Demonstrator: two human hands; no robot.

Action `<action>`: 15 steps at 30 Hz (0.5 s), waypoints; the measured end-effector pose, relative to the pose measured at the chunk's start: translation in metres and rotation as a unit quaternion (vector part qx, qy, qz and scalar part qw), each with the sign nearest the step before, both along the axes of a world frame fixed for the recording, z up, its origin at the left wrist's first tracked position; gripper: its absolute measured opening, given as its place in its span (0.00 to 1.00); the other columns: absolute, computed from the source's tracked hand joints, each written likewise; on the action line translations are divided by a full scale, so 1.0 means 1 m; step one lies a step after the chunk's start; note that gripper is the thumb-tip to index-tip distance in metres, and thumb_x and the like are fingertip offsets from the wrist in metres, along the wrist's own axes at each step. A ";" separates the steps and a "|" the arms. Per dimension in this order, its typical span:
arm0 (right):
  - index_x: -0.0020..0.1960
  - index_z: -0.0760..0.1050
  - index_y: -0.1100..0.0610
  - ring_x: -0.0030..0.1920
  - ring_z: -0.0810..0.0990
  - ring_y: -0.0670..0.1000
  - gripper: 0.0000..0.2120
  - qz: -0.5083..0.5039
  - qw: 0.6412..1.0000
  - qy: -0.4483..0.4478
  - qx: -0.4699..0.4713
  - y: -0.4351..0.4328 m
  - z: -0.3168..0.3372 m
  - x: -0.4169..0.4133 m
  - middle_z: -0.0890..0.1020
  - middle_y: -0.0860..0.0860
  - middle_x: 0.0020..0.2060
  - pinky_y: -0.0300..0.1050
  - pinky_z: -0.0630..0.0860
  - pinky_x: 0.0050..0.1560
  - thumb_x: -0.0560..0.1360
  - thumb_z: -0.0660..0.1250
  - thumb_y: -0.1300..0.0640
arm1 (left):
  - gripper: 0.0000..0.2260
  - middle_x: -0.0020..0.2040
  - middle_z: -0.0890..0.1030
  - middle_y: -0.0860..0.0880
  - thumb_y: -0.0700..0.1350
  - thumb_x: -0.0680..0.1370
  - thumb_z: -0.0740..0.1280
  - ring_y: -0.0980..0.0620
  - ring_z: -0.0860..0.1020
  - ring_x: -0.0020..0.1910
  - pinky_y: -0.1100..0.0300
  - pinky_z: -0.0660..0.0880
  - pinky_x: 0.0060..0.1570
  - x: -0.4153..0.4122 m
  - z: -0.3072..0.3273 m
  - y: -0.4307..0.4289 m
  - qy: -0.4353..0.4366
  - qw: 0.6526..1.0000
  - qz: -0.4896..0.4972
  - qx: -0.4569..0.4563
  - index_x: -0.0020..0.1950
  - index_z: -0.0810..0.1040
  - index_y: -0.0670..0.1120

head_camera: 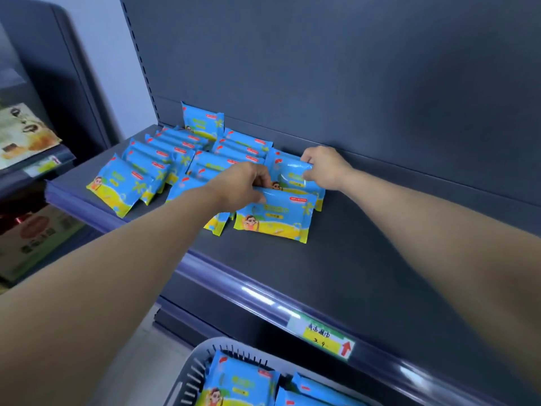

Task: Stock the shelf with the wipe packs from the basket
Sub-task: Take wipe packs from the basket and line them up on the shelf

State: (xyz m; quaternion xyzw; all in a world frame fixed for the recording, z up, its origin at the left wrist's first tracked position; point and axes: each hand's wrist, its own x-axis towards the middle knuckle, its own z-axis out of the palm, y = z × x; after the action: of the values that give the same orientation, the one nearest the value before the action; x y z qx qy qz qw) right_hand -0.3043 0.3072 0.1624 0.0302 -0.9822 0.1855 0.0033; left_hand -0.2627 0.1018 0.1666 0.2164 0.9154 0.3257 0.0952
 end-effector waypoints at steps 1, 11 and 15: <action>0.51 0.76 0.58 0.45 0.75 0.54 0.09 0.000 1.000 -0.002 -0.012 0.002 -0.001 -0.002 0.78 0.54 0.48 0.45 0.72 0.44 0.71 0.68 0.62 | 0.08 0.47 0.80 0.44 0.34 0.71 0.70 0.46 0.77 0.46 0.56 0.74 0.47 -0.005 -0.002 0.003 -0.003 1.000 -0.004 -0.006 0.47 0.76 0.43; 0.57 0.77 0.59 0.50 0.80 0.54 0.11 -0.035 0.990 0.079 -0.108 0.013 0.002 0.017 0.80 0.54 0.50 0.43 0.76 0.52 0.75 0.64 0.63 | 0.15 0.57 0.77 0.46 0.41 0.73 0.69 0.46 0.73 0.57 0.59 0.63 0.55 -0.035 -0.014 0.026 0.135 0.979 -0.046 -0.144 0.60 0.75 0.43; 0.60 0.76 0.58 0.57 0.77 0.54 0.13 -0.030 0.993 0.101 -0.060 0.012 0.005 0.038 0.79 0.55 0.57 0.49 0.73 0.59 0.75 0.64 0.61 | 0.18 0.62 0.73 0.46 0.44 0.75 0.66 0.45 0.68 0.63 0.55 0.57 0.64 -0.037 -0.022 0.034 0.179 0.962 -0.041 -0.203 0.65 0.71 0.47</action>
State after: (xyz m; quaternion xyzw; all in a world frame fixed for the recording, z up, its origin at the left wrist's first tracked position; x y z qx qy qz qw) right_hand -0.2659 0.3192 0.1671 0.0194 -0.9644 0.2396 0.1101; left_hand -0.2993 0.1354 0.1443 0.2842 0.9549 0.0845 -0.0153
